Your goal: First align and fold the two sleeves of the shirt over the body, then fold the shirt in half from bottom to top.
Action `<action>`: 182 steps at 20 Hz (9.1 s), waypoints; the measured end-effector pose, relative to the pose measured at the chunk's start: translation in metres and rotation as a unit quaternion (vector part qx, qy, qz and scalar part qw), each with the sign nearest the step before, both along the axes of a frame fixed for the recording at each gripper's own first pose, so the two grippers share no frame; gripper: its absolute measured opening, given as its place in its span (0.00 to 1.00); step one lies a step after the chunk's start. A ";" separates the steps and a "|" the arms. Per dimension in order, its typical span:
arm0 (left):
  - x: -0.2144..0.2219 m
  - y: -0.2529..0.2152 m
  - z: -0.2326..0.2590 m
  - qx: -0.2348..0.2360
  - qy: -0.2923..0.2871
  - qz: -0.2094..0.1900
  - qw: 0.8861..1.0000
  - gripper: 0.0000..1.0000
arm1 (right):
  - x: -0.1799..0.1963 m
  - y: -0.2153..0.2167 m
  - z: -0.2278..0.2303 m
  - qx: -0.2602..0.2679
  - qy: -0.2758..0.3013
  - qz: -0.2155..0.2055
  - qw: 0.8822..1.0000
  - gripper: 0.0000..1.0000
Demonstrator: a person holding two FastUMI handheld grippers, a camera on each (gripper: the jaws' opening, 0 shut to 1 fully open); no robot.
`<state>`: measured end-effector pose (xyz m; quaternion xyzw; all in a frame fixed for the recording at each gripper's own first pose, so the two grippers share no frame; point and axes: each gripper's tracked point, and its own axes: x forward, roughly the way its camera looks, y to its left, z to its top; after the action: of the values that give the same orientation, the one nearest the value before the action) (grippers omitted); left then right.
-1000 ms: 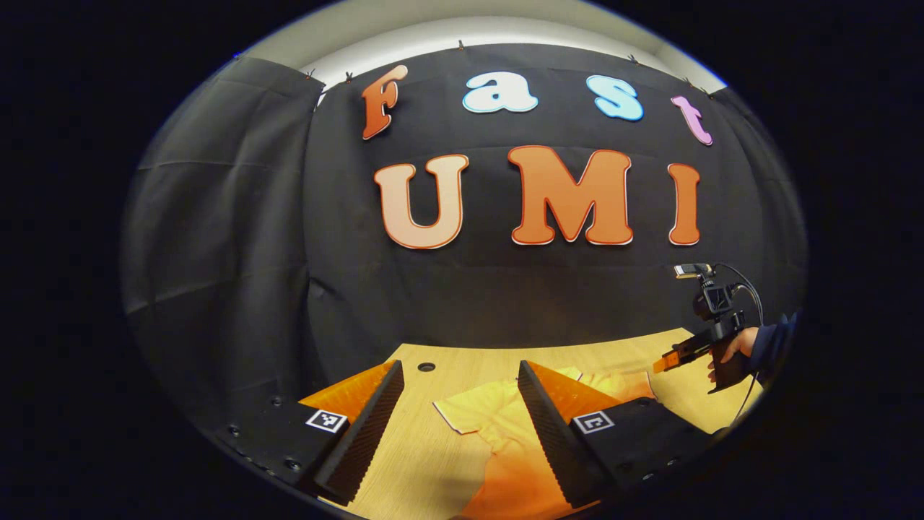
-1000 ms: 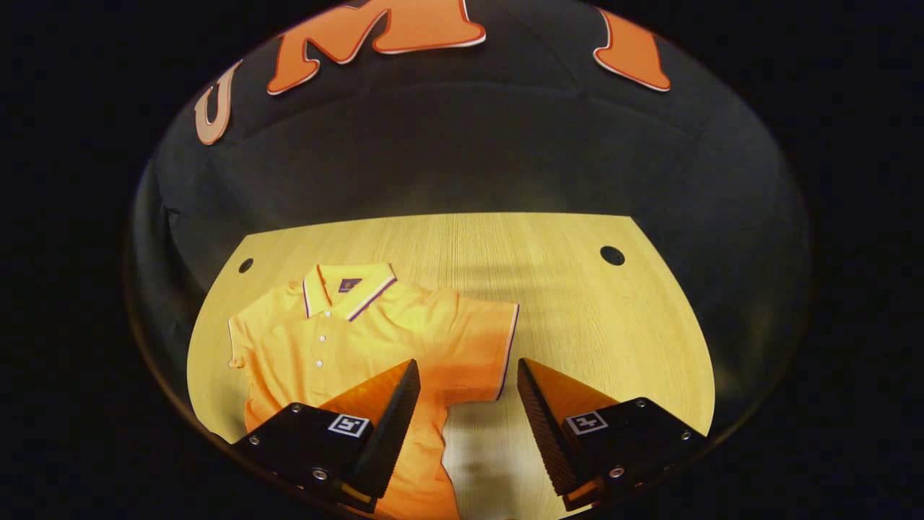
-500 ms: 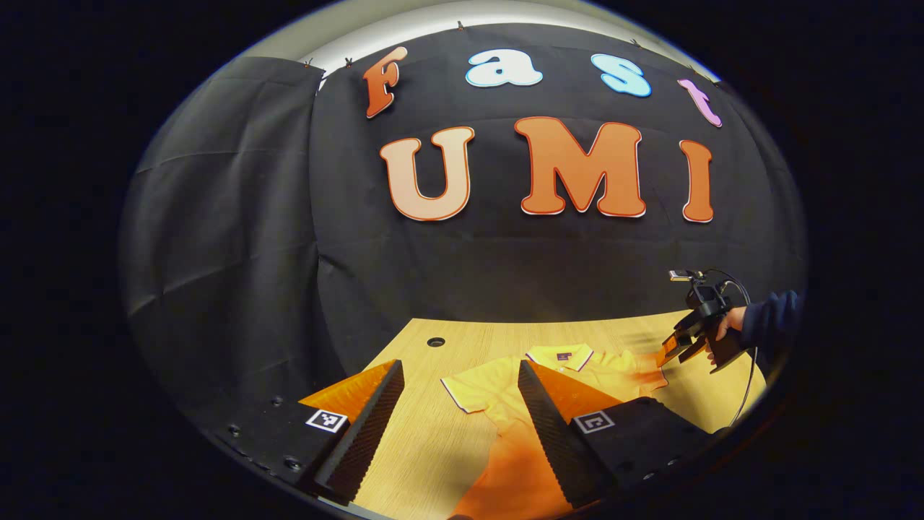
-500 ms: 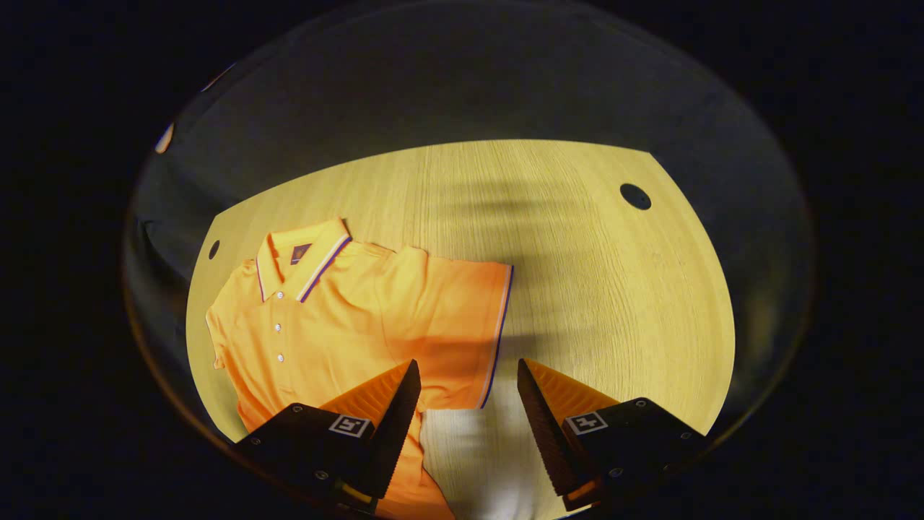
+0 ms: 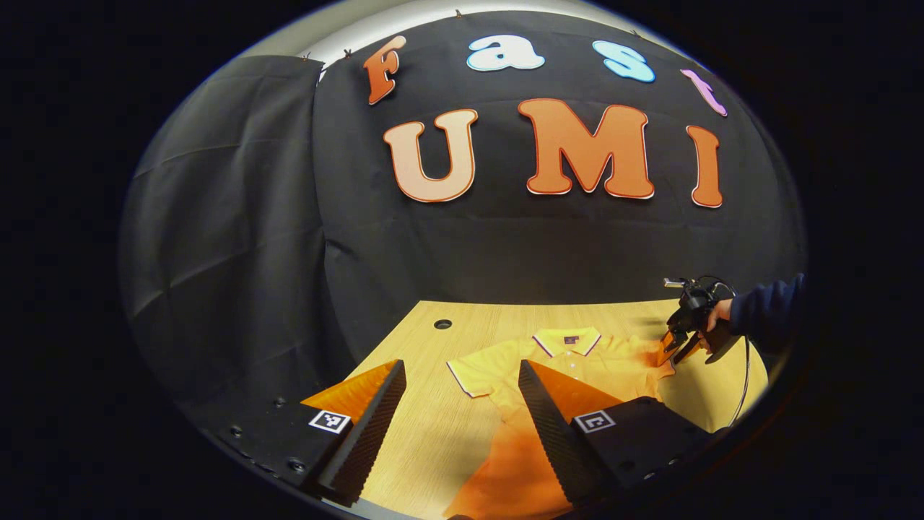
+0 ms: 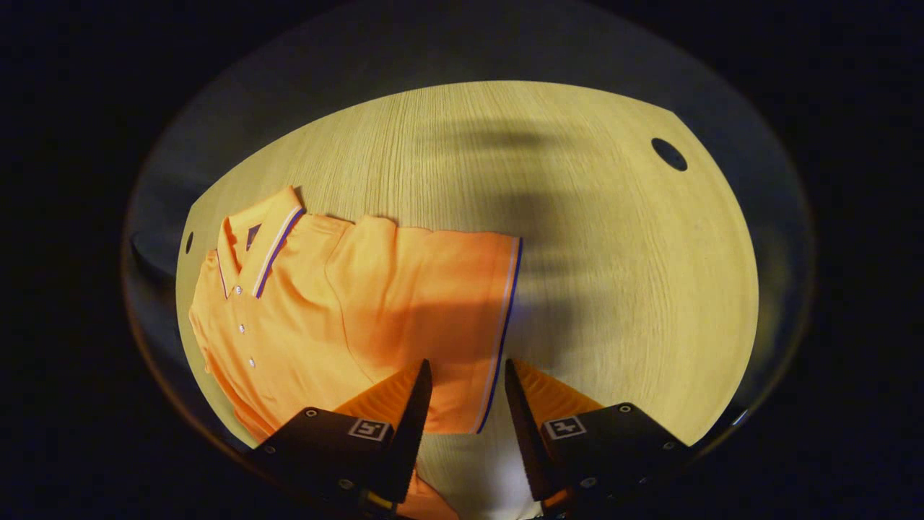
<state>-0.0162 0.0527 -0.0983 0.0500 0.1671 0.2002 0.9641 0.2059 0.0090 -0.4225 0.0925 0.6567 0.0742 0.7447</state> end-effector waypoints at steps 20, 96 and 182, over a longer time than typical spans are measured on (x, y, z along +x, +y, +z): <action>-0.007 -0.005 -0.012 -0.022 0.005 0.011 1.000 0.96 | 0.019 0.055 0.069 0.096 -0.099 0.040 0.990 0.07; 0.312 0.019 -0.254 -0.201 0.386 -0.127 0.891 0.09 | -0.275 -0.040 0.186 -0.044 -0.265 -0.202 0.942 0.98; -0.074 -0.063 -0.276 -0.185 0.308 -0.164 0.919 0.01 | -0.362 0.074 0.095 0.283 -0.126 -0.094 0.946 0.01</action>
<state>-0.0905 -0.0100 -0.3744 -0.0437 0.4798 -0.0202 0.8761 -0.1561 0.0830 -0.3277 0.3508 0.4976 0.1975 0.7683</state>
